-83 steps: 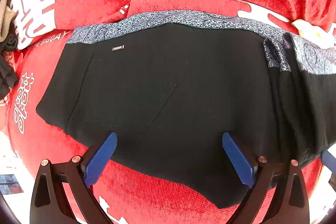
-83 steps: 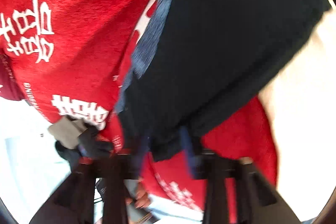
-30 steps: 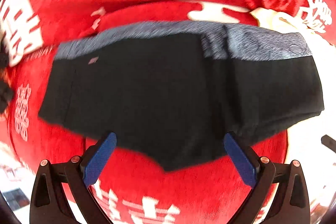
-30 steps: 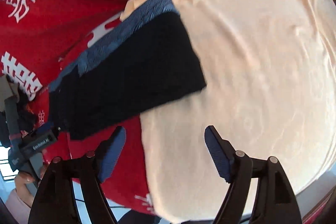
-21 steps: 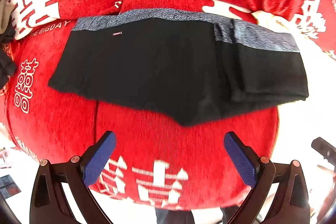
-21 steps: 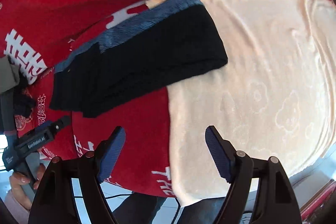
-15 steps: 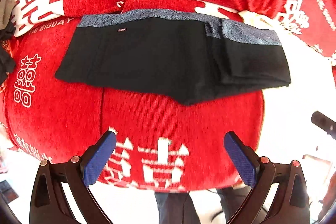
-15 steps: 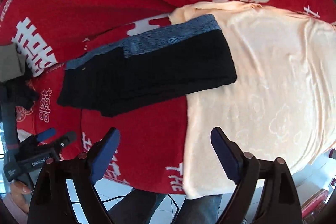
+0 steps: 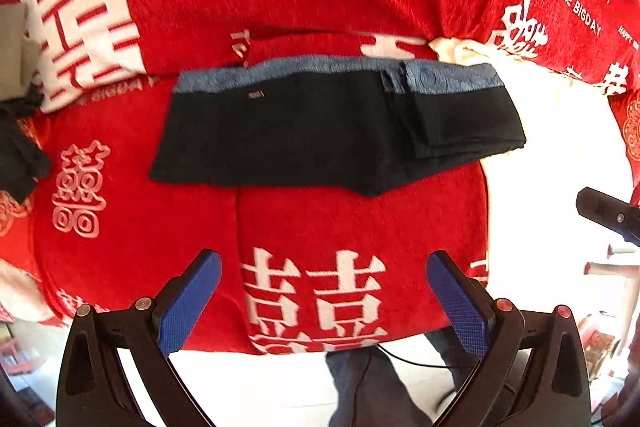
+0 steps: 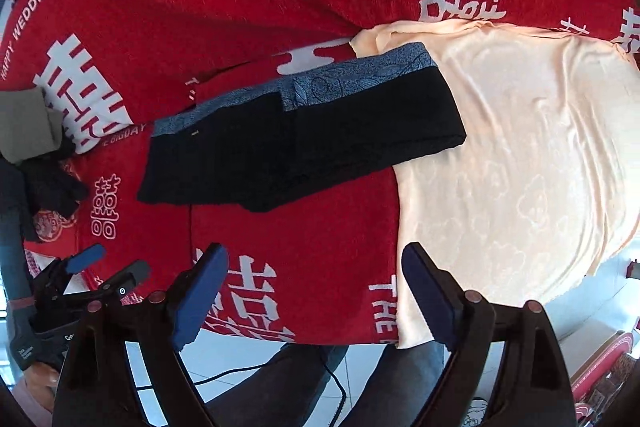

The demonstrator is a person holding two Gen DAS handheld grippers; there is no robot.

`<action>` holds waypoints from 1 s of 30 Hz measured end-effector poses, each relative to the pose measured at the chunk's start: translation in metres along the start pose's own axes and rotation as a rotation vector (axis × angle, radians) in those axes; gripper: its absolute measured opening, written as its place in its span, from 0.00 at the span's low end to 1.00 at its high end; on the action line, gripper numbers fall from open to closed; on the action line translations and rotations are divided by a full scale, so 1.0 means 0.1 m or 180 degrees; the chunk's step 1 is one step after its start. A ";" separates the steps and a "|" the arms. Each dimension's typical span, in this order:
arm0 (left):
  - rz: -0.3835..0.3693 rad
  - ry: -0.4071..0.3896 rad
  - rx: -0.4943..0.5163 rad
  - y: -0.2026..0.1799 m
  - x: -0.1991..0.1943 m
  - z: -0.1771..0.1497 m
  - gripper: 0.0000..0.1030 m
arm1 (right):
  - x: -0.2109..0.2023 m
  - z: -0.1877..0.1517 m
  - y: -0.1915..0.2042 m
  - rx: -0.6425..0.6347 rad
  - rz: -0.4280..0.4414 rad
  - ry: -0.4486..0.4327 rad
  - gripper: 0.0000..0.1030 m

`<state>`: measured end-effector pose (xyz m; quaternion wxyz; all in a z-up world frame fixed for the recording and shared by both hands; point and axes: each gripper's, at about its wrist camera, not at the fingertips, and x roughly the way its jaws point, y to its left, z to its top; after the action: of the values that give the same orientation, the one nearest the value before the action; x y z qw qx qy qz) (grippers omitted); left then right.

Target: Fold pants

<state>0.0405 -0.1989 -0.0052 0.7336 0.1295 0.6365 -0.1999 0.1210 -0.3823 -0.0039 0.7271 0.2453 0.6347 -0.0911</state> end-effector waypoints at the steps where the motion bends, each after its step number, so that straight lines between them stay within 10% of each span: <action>1: 0.0007 -0.0057 -0.0010 0.02 -0.07 0.01 1.00 | -0.03 0.00 0.01 0.0016 0.0025 -0.0007 0.88; 30: 0.0067 -0.0274 -0.0041 -1.23 -0.49 -0.15 1.00 | -0.88 -0.38 -1.09 0.0255 -0.0070 -0.0362 0.88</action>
<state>-0.0344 -0.2955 0.0484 0.7631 0.1227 0.6043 -0.1935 0.0241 -0.4739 0.0518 0.7505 0.2616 0.5909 -0.1382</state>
